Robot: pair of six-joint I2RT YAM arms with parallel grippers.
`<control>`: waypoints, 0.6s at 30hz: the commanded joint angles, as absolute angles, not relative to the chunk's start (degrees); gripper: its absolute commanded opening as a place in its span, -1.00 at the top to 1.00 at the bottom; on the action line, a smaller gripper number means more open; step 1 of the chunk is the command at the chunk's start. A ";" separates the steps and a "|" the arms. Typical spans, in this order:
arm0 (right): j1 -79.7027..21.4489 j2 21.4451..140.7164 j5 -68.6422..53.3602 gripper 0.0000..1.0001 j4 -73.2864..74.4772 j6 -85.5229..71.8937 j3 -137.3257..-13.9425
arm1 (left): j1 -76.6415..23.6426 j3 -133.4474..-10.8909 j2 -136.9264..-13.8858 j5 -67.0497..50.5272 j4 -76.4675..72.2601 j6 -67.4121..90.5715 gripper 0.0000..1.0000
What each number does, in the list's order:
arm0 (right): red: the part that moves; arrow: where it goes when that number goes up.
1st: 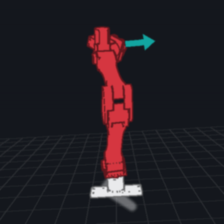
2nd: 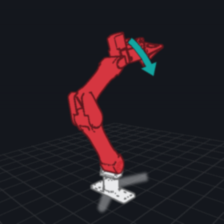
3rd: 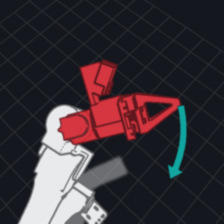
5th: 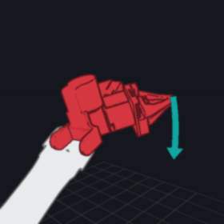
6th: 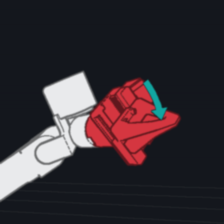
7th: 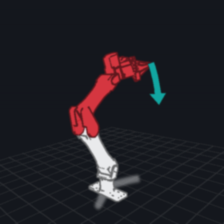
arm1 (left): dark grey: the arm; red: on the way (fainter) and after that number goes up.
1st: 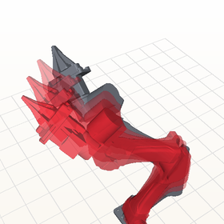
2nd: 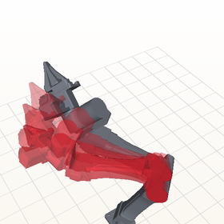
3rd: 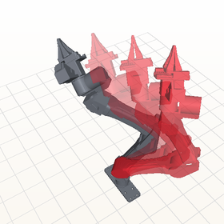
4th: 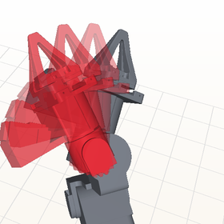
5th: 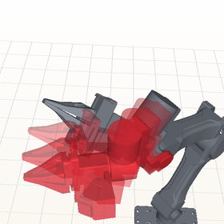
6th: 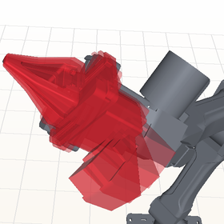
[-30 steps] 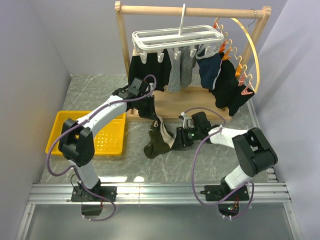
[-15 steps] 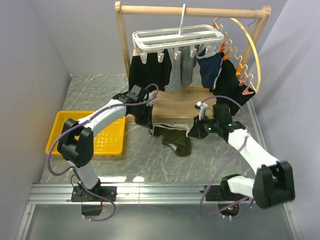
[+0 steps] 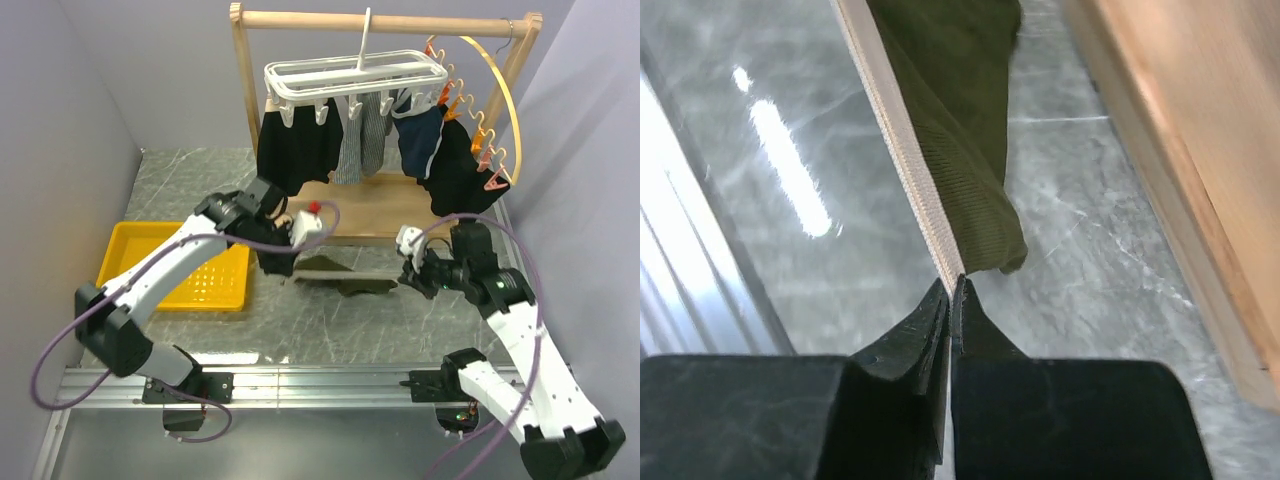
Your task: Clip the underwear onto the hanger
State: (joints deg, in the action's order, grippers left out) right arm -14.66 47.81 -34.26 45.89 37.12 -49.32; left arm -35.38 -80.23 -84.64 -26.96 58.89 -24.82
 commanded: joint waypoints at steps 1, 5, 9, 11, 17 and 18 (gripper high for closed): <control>-15.29 41.25 -33.04 1.00 60.00 49.72 -52.12 | -38.57 -75.61 -77.55 -29.97 72.42 -39.19 0.89; -16.70 37.53 -36.99 1.00 67.22 55.19 -55.10 | -42.09 -76.02 -73.48 -32.42 77.15 -43.75 0.92; -16.79 38.23 -38.50 1.00 67.34 55.91 -54.85 | -43.68 -78.92 -73.65 -34.71 78.75 -42.27 0.96; -16.79 41.03 -37.36 1.00 63.57 54.07 -53.10 | -43.77 -78.93 -75.58 -35.33 78.49 -43.15 0.98; -16.44 58.86 -30.42 1.00 44.31 45.54 -48.69 | -39.30 -79.10 -89.81 -35.51 69.45 -35.98 0.90; -16.26 63.15 -29.80 1.00 41.43 44.40 -49.30 | -36.94 -80.67 -93.30 -35.25 67.61 -34.64 0.88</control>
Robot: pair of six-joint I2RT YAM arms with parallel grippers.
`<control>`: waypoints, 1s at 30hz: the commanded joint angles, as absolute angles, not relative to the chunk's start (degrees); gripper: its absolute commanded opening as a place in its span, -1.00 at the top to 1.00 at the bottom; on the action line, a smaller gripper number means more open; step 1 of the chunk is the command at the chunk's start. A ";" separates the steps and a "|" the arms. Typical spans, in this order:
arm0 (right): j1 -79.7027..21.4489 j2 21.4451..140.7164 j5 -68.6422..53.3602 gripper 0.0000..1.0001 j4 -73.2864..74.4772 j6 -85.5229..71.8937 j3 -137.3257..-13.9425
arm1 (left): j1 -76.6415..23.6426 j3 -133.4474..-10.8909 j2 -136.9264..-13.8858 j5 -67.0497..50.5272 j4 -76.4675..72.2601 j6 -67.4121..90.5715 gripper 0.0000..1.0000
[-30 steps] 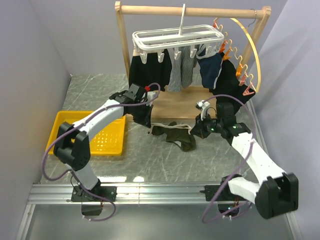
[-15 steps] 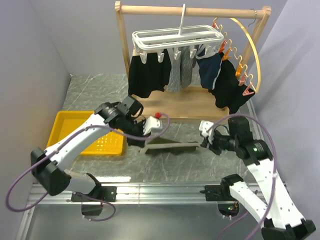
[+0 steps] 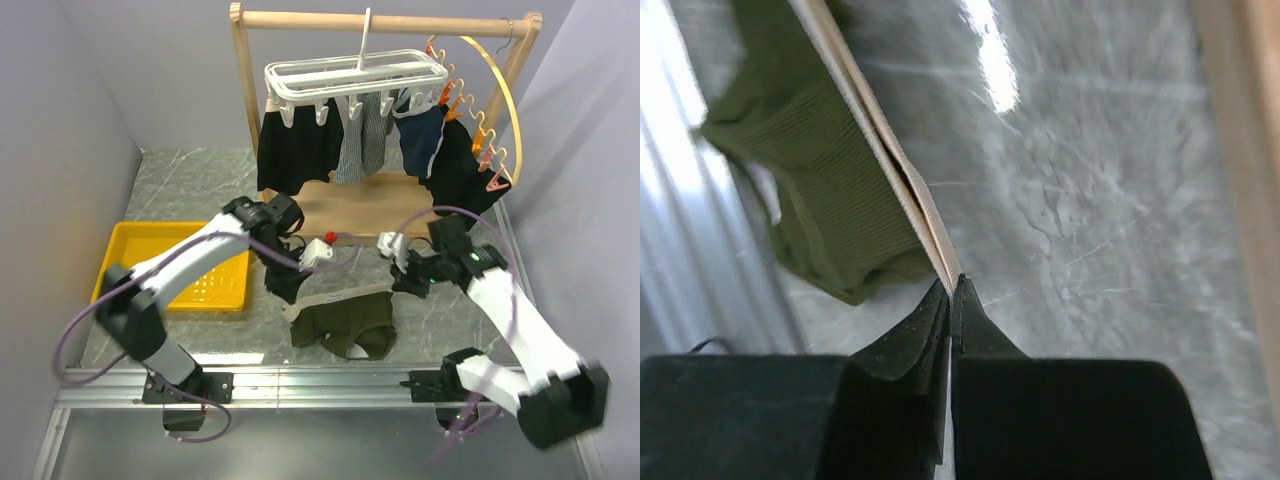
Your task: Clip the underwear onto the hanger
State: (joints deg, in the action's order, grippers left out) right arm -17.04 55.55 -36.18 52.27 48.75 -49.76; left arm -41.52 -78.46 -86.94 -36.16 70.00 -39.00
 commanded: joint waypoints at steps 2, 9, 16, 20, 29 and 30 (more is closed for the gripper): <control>-15.56 66.78 -27.95 1.00 39.12 43.42 -50.53 | -34.12 -83.13 -96.49 -34.63 62.53 -30.09 0.85; -12.31 74.08 -26.02 1.00 36.30 41.49 -52.39 | -30.15 -87.72 -104.41 -33.31 51.62 -24.01 0.82; -12.48 80.06 -25.40 1.00 36.39 38.41 -53.09 | -29.53 -82.54 -107.32 -30.06 41.78 -10.93 0.38; -12.48 82.00 -25.49 1.00 35.60 37.62 -52.91 | -26.20 -78.84 -102.75 -28.74 36.49 -7.48 0.02; -12.39 84.46 -25.75 1.00 34.54 37.00 -53.35 | -21.00 -70.23 -93.25 -40.51 25.94 -12.22 -0.25; -12.39 84.72 -25.75 1.00 34.54 36.91 -53.61 | -21.01 -68.66 -92.73 -41.39 22.80 -11.96 -0.26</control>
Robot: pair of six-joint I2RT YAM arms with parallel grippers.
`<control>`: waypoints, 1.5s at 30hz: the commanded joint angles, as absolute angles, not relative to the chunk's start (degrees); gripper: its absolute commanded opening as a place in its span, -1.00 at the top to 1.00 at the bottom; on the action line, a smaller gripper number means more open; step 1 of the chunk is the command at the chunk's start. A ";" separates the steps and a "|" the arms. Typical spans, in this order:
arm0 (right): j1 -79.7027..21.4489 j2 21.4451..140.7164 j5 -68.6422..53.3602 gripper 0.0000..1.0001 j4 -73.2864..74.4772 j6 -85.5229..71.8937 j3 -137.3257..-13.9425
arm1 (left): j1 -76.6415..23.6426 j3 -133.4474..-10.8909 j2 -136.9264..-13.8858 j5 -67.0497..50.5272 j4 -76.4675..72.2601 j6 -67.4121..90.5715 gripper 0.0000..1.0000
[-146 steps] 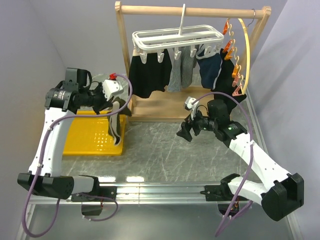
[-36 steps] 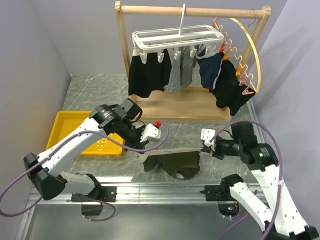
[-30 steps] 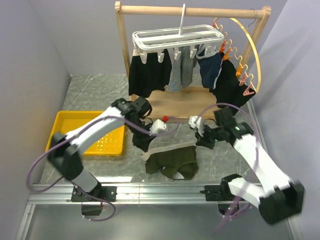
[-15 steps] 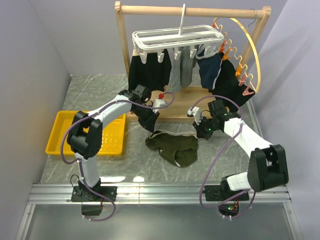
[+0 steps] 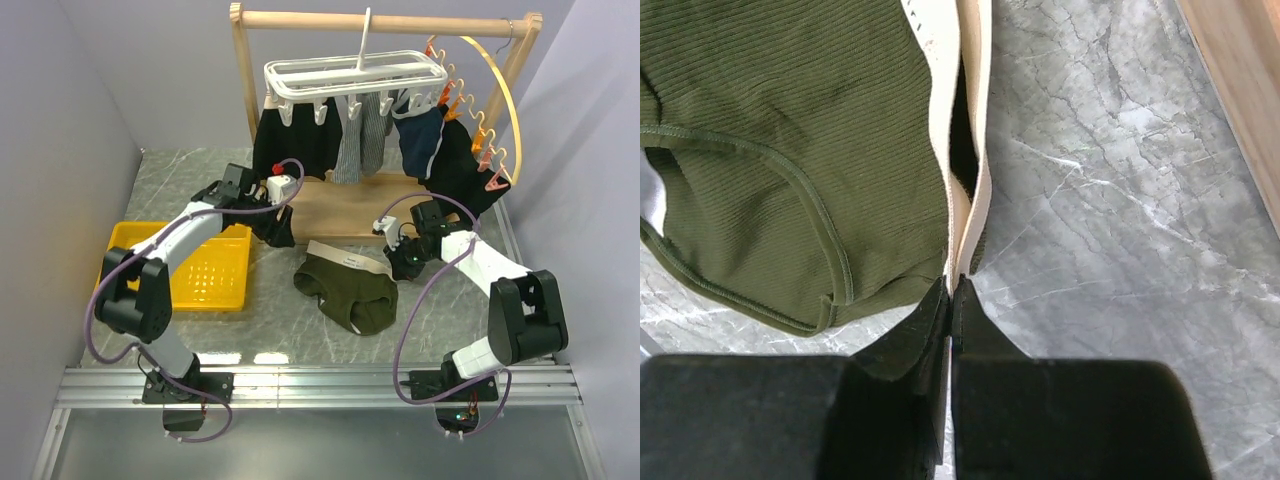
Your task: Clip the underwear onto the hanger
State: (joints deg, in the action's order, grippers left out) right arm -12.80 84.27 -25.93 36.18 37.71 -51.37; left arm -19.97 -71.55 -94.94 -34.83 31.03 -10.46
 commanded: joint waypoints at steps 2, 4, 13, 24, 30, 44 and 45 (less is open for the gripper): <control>-12.31 84.90 -25.66 1.00 34.45 36.83 -53.88 | -21.01 -68.12 -93.16 -43.06 20.58 -10.73 -0.28; -12.30 84.99 -25.58 1.00 34.37 36.74 -53.96 | -21.79 -68.73 -94.74 -42.19 18.11 -8.37 -0.26; -12.13 84.99 -25.14 1.00 34.54 36.83 -53.70 | -26.80 -66.98 -99.23 -29.98 11.61 2.63 -0.08; -12.04 84.99 -25.22 1.00 35.59 36.91 -54.40 | -28.56 -68.38 -104.67 -22.50 10.46 7.64 0.11; -12.04 85.08 -25.57 1.00 36.12 36.91 -54.49 | -28.74 -68.38 -106.34 -20.65 9.58 10.10 0.12; -11.87 83.94 -26.19 1.00 36.65 37.35 -54.23 | -28.74 -66.71 -106.44 -23.47 2.46 13.10 0.74; -11.87 83.85 -26.28 1.00 36.82 37.44 -54.40 | -28.83 -66.71 -106.09 -23.55 2.81 13.01 0.87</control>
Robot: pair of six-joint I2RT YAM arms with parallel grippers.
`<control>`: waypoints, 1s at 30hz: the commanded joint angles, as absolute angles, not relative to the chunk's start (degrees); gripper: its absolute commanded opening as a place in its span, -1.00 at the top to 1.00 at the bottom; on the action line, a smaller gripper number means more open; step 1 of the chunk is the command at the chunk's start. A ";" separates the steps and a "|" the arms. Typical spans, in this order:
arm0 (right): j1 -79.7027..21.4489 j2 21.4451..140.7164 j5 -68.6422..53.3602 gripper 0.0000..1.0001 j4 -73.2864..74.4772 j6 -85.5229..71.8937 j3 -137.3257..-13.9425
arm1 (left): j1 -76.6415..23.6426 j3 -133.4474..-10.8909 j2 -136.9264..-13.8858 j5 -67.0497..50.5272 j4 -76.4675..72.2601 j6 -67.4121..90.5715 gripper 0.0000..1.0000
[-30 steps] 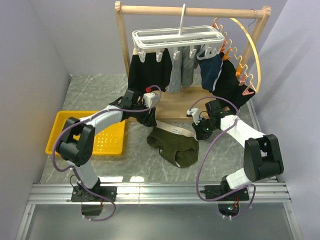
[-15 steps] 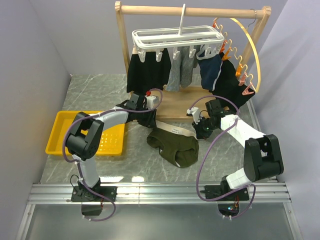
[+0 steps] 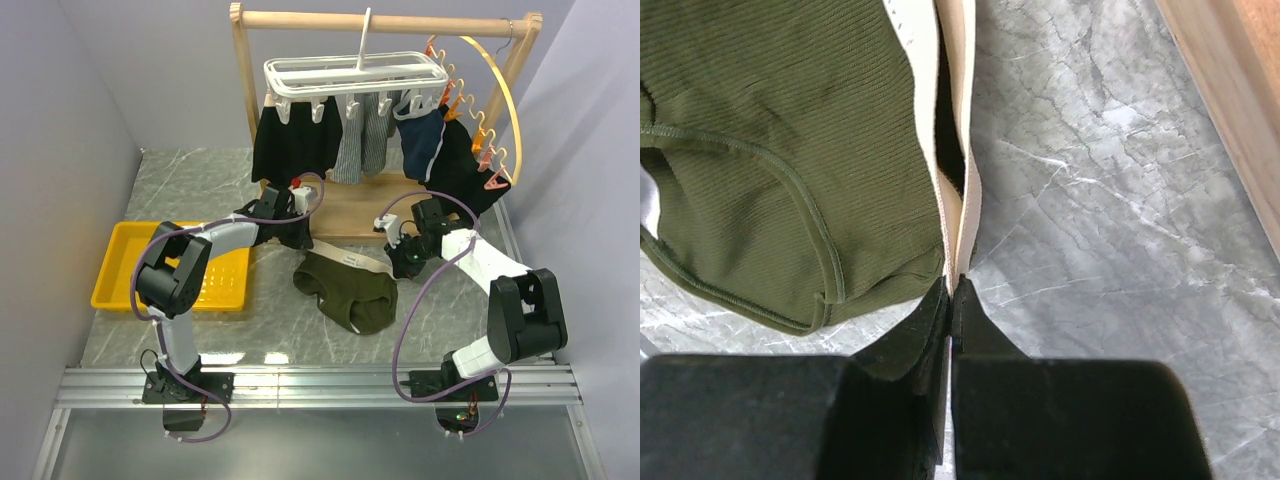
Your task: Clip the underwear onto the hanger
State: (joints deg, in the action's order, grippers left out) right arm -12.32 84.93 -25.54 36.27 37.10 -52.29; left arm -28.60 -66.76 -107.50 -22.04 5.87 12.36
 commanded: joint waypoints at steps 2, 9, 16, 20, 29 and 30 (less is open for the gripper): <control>-11.78 82.28 -26.54 1.00 37.61 37.53 -55.19 | -28.74 -66.62 -104.77 -24.43 4.30 11.17 1.00; -11.86 69.89 -26.28 1.00 44.90 39.81 -56.51 | -28.65 -59.24 -86.33 -25.84 12.03 -1.63 0.99; -12.04 54.94 -25.05 1.00 47.81 42.10 -61.08 | -28.74 -56.51 -67.08 -23.20 17.04 -12.90 0.99; -13.62 49.06 -25.14 1.00 52.36 44.03 -62.75 | -28.83 -57.57 -60.31 -27.32 25.90 -17.92 0.99; -20.92 39.74 -29.07 1.00 65.36 50.62 -62.05 | -29.35 -56.07 -46.78 -37.26 38.31 -23.56 0.99; -21.09 39.12 -30.31 1.00 66.87 51.32 -62.75 | -29.36 -56.94 -45.97 -38.22 39.45 -23.21 0.99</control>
